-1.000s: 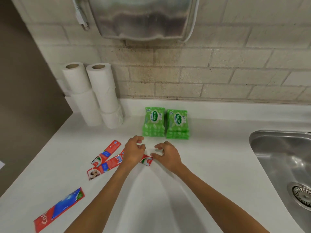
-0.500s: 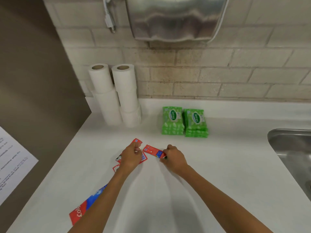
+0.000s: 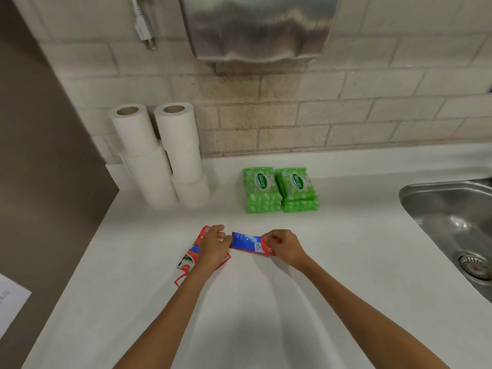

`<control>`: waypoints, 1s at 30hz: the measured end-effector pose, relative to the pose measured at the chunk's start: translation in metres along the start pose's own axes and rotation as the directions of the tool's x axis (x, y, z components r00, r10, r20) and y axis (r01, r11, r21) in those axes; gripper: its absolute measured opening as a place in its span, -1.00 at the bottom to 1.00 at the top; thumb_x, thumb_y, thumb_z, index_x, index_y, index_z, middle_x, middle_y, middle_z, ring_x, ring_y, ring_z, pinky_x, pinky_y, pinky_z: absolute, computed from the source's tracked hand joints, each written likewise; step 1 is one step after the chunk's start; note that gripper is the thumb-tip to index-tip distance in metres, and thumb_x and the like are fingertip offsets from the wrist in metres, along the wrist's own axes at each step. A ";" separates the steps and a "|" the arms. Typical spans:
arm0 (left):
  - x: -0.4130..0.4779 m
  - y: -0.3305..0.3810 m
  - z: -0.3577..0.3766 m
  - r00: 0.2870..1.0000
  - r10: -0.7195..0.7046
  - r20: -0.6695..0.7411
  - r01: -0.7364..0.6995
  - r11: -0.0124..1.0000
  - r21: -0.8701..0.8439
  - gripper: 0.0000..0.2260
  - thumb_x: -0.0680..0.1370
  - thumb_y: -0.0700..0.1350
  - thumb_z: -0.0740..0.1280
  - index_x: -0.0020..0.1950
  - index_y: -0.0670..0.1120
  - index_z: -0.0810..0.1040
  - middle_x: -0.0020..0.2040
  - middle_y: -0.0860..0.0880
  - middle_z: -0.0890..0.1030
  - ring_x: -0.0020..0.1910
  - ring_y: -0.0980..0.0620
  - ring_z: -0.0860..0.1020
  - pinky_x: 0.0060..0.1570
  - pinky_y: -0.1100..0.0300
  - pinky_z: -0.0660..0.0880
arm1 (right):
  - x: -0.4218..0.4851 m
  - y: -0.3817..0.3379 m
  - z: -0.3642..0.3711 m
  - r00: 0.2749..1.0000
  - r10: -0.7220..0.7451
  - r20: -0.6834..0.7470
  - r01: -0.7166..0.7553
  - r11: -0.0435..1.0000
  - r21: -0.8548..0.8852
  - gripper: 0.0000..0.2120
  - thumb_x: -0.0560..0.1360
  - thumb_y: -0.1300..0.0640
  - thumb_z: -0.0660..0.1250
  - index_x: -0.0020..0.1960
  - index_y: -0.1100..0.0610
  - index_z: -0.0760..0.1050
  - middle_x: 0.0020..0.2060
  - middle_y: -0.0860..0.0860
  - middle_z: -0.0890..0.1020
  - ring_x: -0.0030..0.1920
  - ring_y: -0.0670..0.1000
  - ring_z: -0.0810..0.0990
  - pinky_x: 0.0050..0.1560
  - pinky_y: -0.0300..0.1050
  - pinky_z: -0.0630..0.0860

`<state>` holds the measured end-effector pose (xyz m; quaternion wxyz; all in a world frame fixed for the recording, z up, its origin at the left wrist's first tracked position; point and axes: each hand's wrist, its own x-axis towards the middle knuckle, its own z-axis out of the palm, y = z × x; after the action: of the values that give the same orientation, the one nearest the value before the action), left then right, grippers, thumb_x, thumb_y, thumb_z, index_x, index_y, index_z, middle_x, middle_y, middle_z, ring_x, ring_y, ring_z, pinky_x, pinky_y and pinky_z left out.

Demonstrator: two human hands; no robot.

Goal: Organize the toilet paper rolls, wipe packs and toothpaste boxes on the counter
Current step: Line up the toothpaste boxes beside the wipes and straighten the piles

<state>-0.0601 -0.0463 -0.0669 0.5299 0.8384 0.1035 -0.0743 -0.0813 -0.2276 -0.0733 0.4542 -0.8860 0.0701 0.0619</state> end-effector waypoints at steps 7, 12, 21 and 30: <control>-0.002 0.002 0.016 0.995 0.005 0.098 -0.003 1.000 -0.018 -0.75 0.49 -0.21 0.36 0.14 -0.25 0.52 -0.18 -0.12 0.53 -0.20 -0.03 0.48 -0.14 0.20 0.43 | -0.016 0.007 -0.026 0.989 0.105 0.104 -0.134 0.932 0.336 -0.78 0.54 0.19 0.29 0.08 0.31 0.58 -0.19 0.11 0.62 -0.41 -0.14 0.56 -0.34 -0.33 0.47; -0.024 0.015 0.022 0.945 0.004 0.327 0.017 0.998 -0.061 -0.95 0.51 -0.22 0.33 -0.11 -0.16 0.59 -0.42 -0.02 0.50 -0.56 0.18 0.43 -0.60 0.43 0.27 | -0.019 0.013 -0.060 0.981 0.181 0.076 -0.195 0.863 0.467 -0.79 0.48 0.15 0.37 0.10 0.17 0.56 -0.33 0.01 0.60 -0.53 -0.19 0.48 -0.46 -0.36 0.41; -0.063 0.047 0.106 0.889 -0.121 0.441 0.312 0.866 -0.391 -0.90 0.54 -0.26 0.28 -0.15 -0.17 0.54 -0.42 -0.04 0.58 -0.54 0.20 0.53 -0.46 0.38 0.51 | -0.034 0.047 -0.117 0.964 0.246 0.099 -0.246 0.689 0.682 -0.82 0.46 0.22 0.38 0.05 0.16 0.52 -0.26 0.05 0.61 -0.35 -0.08 0.51 -0.31 -0.34 0.47; -0.072 0.095 0.207 0.922 -0.131 0.364 0.304 0.828 -0.471 -0.93 0.54 -0.31 0.27 -0.11 -0.22 0.54 -0.35 -0.10 0.62 -0.50 0.17 0.60 -0.44 0.37 0.54 | -0.022 0.102 -0.175 0.947 0.287 0.145 -0.312 0.707 0.635 -0.78 0.47 0.34 0.32 0.12 0.28 0.49 -0.25 0.07 0.61 -0.51 -0.19 0.60 -0.48 -0.37 0.50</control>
<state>-0.1094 -0.2801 -0.0558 0.7334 0.6236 0.1294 -0.2376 -0.1133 -0.4277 -0.0495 0.7179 -0.6485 0.2217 0.1223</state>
